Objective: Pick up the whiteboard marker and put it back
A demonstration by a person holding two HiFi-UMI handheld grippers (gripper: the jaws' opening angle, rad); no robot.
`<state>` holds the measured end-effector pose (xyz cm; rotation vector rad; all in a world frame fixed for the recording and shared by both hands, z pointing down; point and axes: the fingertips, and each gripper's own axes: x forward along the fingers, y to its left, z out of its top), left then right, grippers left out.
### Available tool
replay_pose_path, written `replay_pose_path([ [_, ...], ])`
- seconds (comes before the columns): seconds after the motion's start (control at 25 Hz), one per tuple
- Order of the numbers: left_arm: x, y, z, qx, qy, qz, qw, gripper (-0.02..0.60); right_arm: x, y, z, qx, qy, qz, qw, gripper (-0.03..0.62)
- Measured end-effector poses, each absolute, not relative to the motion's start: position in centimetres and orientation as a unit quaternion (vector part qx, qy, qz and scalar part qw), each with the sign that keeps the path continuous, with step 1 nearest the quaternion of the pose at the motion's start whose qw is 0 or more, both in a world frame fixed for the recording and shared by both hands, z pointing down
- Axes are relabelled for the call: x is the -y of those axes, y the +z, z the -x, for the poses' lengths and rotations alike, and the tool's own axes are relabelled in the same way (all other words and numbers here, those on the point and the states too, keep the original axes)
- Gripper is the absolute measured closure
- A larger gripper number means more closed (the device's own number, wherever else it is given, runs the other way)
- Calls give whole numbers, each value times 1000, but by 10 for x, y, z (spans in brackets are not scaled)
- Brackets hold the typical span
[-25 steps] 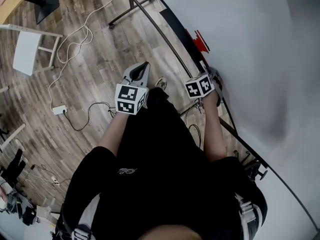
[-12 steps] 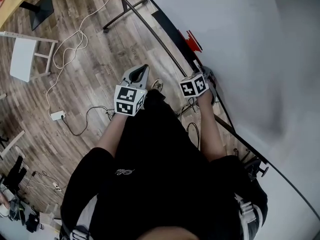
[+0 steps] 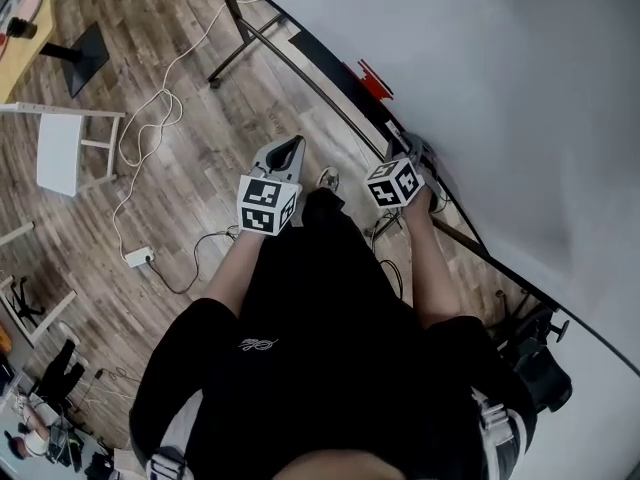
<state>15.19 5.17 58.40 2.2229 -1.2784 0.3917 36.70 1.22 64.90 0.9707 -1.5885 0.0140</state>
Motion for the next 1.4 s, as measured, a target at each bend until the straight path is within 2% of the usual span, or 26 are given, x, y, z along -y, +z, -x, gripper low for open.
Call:
replay_pose_path([
  [0.24, -41, 571, -179, 440, 150, -849, 250, 574, -14, 610, -352, 732, 14, -468, 495, 538],
  [0.68, -27, 509, -212, 421, 117, -879, 189, 574, -25, 513, -317, 825, 59, -517, 221, 539],
  [0.92, -25, 485, -224, 411, 110, -892, 156, 574, -41, 462, -314, 850, 52, -513, 106, 538],
  [1.08, -24, 477, -236, 409, 103, -893, 157, 574, -58, 444, -326, 853, 64, -514, 63, 538],
  [1.4, -19, 471, -244, 438, 96, -881, 152, 574, -59, 436, -327, 874, 53, -481, 44, 539],
])
